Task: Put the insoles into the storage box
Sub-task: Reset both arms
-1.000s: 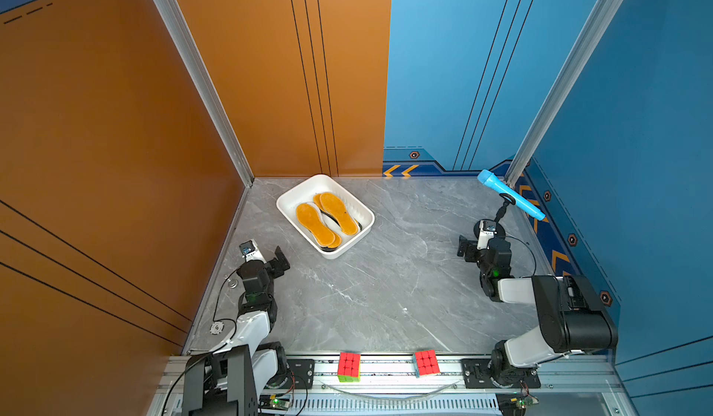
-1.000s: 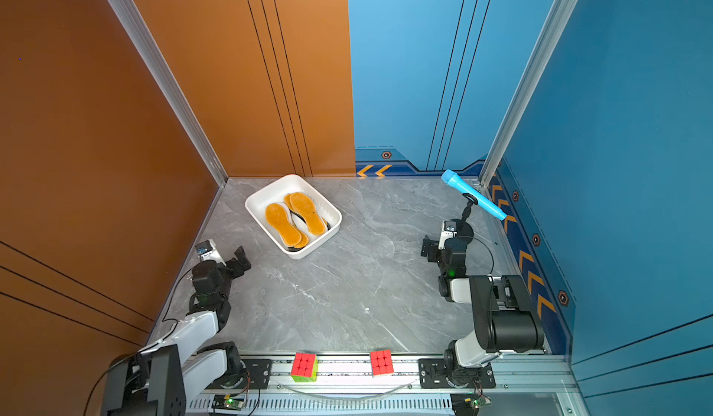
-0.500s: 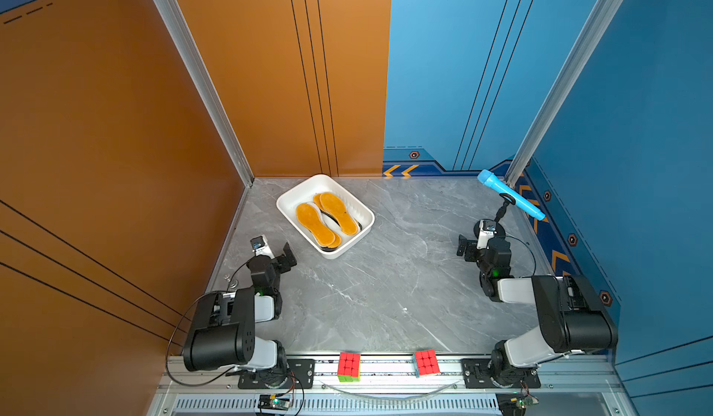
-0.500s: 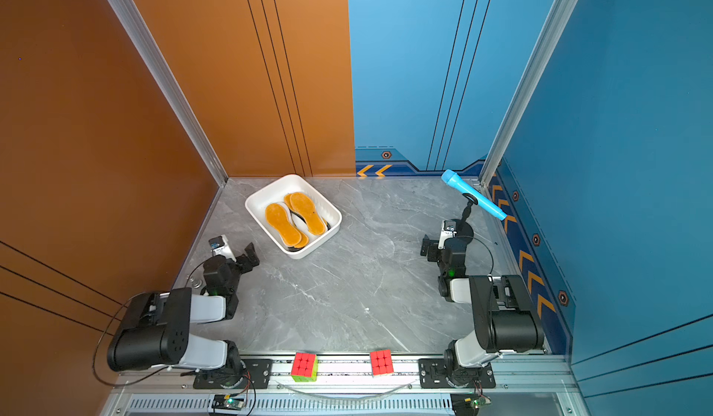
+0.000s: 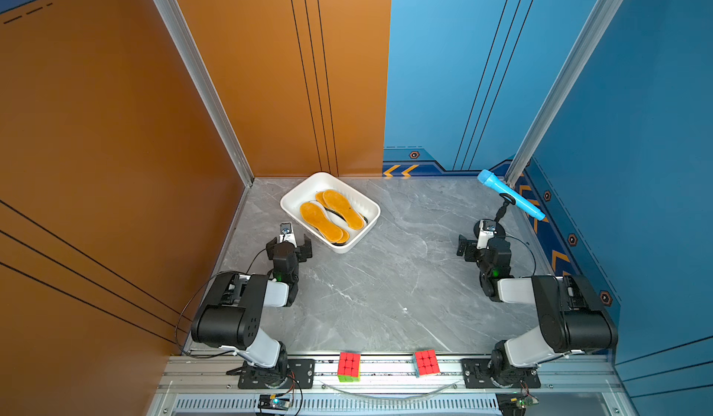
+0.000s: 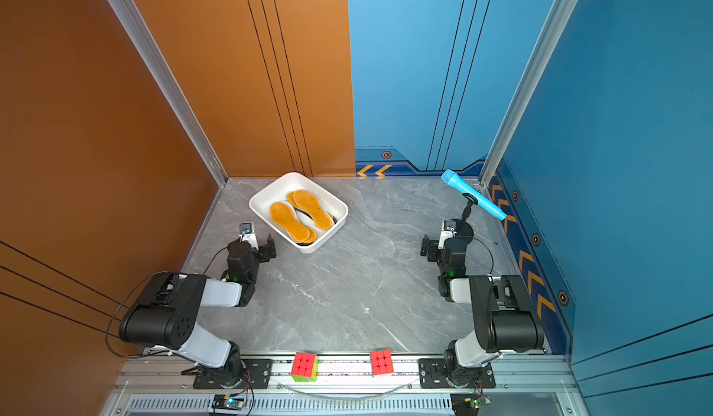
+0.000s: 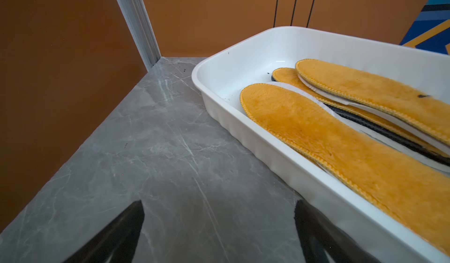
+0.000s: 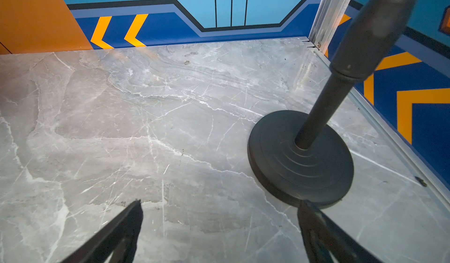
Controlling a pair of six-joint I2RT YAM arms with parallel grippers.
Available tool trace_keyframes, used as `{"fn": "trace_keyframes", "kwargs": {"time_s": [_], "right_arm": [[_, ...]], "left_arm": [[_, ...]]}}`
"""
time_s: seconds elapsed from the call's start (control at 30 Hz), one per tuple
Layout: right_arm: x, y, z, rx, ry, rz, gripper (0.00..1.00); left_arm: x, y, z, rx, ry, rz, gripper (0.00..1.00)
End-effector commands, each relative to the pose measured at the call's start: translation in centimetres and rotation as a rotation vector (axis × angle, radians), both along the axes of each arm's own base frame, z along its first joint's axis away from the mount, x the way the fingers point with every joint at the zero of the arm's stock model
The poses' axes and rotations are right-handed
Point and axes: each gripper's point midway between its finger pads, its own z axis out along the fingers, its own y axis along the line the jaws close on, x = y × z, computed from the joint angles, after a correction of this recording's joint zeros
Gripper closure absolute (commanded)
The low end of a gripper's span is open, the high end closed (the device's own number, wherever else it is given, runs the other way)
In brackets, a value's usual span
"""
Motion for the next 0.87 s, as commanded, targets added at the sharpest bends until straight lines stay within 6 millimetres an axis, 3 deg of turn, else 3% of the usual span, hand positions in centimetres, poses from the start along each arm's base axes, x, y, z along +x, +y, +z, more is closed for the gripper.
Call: {"fn": "trace_keyframes", "kwargs": {"time_s": [0.0,0.83], "right_arm": [[0.23,-0.32,0.57,-0.007,-0.022,-0.022,0.0],[0.21,-0.3,0.54,-0.005,-0.022,-0.022,0.0]], "left_arm": [[-0.15,0.62,0.07,0.036,0.003,0.046,0.02],[0.14,0.98,-0.33,-0.008,0.023,0.025,0.02]]}}
